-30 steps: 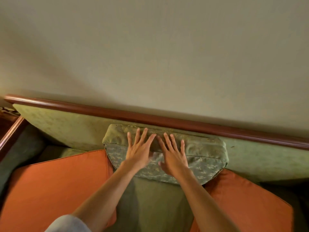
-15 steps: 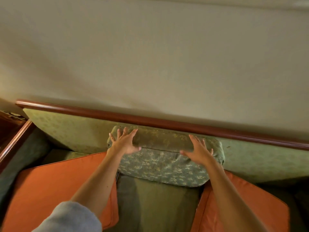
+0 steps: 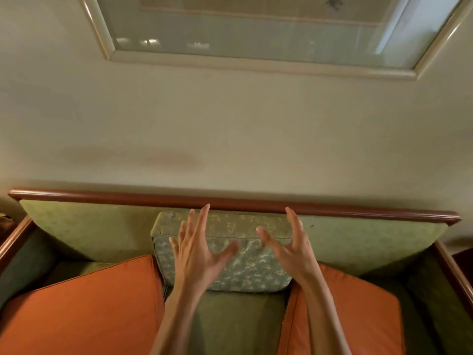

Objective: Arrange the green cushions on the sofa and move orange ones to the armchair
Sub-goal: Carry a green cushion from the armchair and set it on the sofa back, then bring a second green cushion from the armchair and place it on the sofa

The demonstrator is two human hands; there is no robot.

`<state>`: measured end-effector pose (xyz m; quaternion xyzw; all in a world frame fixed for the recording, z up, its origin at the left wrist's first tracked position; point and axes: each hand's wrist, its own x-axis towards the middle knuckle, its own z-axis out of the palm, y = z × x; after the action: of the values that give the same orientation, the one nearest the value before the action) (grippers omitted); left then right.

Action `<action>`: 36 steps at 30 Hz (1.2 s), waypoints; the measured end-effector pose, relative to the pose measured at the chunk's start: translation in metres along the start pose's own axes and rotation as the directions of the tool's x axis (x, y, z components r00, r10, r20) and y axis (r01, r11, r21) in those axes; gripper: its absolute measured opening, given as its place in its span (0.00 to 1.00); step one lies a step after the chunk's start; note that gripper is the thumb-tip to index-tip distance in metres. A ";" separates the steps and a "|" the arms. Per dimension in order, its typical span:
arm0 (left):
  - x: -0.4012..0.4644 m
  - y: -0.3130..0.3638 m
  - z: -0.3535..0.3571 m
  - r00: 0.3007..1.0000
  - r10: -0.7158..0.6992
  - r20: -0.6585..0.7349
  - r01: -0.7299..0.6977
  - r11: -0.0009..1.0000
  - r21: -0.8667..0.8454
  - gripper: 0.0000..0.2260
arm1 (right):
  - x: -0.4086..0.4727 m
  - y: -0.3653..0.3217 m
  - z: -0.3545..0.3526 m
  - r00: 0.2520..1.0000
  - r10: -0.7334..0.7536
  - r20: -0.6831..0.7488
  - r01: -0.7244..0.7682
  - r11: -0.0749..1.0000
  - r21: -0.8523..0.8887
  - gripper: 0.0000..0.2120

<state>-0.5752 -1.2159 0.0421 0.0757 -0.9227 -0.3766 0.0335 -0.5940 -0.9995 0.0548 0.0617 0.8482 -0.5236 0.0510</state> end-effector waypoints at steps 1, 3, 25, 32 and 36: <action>-0.004 0.008 0.001 1.000 0.001 -0.003 -0.001 1.000 0.014 0.52 | -0.006 -0.003 -0.007 1.000 -0.002 -0.018 0.002 1.000 -0.005 0.52; -0.010 0.024 -0.002 1.000 0.016 -0.011 -0.016 0.999 0.030 0.52 | -0.017 -0.006 -0.020 0.998 -0.003 -0.057 0.002 1.000 -0.008 0.53; -0.224 0.198 0.044 0.869 0.441 0.225 -0.425 0.897 -0.120 0.47 | -0.300 0.057 -0.189 0.816 0.057 -0.575 -0.004 0.996 0.093 0.51; -0.370 0.287 0.097 0.630 0.677 0.381 -0.612 0.734 -0.294 0.48 | -0.491 0.093 -0.264 0.557 0.168 -0.813 -0.123 0.985 0.120 0.48; -0.457 0.326 0.125 0.441 0.783 0.439 -0.687 0.609 -0.396 0.47 | -0.592 0.118 -0.290 0.378 0.214 -0.901 -0.173 0.972 0.158 0.49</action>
<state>-0.1762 -0.8243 0.1790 -0.4529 -0.7928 -0.4000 -0.0793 0.0022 -0.7180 0.1699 0.4366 0.7147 -0.4106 -0.3605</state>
